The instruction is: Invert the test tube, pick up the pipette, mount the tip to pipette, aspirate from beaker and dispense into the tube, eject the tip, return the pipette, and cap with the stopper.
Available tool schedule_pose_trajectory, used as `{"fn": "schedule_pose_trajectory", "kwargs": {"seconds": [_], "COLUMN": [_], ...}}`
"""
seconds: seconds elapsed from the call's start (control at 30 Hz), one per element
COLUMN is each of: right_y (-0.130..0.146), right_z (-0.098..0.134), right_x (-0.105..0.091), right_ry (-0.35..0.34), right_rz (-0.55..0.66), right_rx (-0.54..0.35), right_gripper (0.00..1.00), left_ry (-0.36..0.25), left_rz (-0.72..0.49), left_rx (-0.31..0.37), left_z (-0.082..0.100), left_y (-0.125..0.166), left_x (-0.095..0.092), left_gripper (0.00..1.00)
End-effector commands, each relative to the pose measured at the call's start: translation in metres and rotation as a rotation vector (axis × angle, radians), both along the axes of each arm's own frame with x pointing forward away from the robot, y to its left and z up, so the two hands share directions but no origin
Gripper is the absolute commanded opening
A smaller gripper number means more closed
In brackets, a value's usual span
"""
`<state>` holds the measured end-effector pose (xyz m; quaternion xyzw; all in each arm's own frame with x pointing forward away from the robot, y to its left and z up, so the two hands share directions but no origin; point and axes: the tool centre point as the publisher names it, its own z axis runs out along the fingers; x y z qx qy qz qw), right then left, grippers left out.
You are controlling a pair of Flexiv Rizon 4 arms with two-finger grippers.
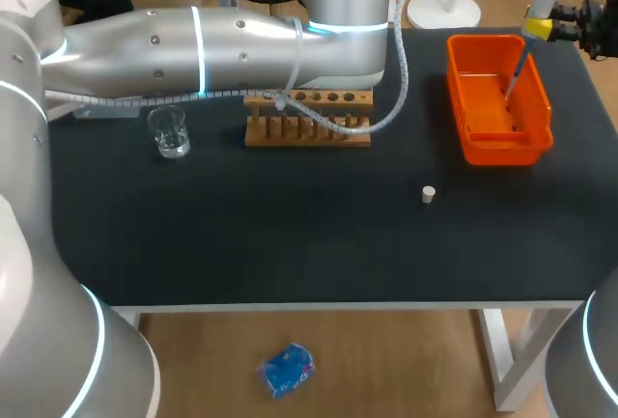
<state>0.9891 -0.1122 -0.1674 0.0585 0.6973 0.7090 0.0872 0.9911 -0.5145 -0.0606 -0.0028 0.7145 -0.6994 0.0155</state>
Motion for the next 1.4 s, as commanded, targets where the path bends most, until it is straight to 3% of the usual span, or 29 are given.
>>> {"fn": "schedule_pose_trajectory", "kwargs": {"seconds": [0.03, 1.4], "right_y": [0.000, 0.000], "right_z": [0.001, 0.001], "right_x": [-0.001, -0.001], "right_ry": [0.000, 0.000], "right_rz": [-0.001, -0.001], "right_rx": [-0.002, -0.002], "right_gripper": [0.00, 0.00], "left_ry": [0.004, 0.048], "left_rz": [0.002, -0.015], "left_rx": [-0.009, -0.003], "left_z": [-0.004, -0.024], "left_y": [-0.003, -0.014], "left_x": [-0.001, -0.002], "left_gripper": [0.00, 0.00]}}
